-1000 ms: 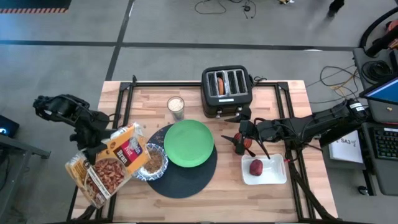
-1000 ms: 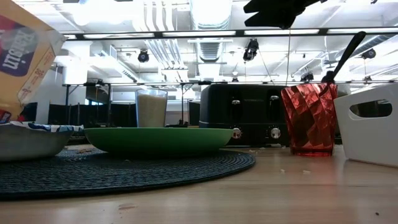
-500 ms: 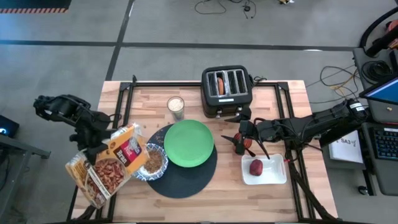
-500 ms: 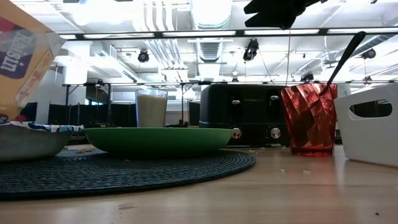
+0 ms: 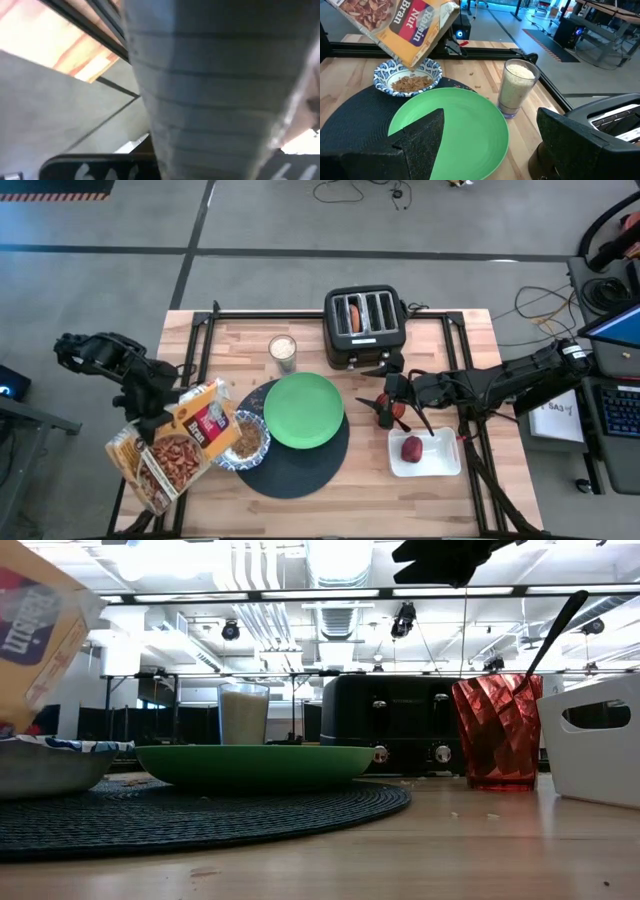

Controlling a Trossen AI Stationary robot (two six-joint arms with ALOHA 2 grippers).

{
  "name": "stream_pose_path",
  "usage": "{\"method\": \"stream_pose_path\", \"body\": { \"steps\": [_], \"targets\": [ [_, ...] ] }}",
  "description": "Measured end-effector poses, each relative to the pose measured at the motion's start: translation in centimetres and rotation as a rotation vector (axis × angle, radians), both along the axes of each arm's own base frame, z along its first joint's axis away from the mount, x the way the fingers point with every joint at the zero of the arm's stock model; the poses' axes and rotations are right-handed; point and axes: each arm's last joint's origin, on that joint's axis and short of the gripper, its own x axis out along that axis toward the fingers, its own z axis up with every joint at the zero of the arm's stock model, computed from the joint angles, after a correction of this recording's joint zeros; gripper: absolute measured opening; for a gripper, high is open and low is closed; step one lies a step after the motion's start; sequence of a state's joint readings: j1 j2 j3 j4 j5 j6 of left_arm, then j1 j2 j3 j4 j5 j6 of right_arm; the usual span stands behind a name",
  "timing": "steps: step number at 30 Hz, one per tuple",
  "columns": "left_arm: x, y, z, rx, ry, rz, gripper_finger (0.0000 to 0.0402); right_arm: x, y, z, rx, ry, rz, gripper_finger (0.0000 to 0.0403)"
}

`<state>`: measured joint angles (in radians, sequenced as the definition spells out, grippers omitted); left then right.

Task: Arrange a breakfast setting
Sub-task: Pour the cereal from the cereal box into the white bowl

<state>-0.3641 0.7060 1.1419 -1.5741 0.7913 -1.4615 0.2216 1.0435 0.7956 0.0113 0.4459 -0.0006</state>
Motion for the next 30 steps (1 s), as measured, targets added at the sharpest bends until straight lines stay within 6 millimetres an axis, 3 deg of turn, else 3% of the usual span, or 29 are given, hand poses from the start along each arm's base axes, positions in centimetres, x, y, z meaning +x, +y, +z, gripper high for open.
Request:
{"method": "stream_pose_path", "body": {
  "steps": [4, 9, 18, 30],
  "targets": [
    [0.5, -0.2, -0.1, 0.0, 0.043, 0.012, 0.0, 0.0, 0.0, 0.0, -0.003, 0.0, 0.001, 0.0309],
    [1.2, -0.5, 0.0, 0.007, -0.046, -0.075, 0.0, 0.0, 0.0, 0.0, -0.001, 0.0, 0.0, 0.0309],
    [0.9, -0.4, 0.0, 0.018, 0.041, 0.004, 0.0, 0.0, 0.0, 0.0, -0.001, 0.0, 0.001, 0.0309],
    [1.1, -0.4, -0.2, 0.058, -0.071, -0.078, 0.0, 0.0, 0.0, 0.0, 0.0, 0.0, 0.001, 0.0309]
  ]
}}
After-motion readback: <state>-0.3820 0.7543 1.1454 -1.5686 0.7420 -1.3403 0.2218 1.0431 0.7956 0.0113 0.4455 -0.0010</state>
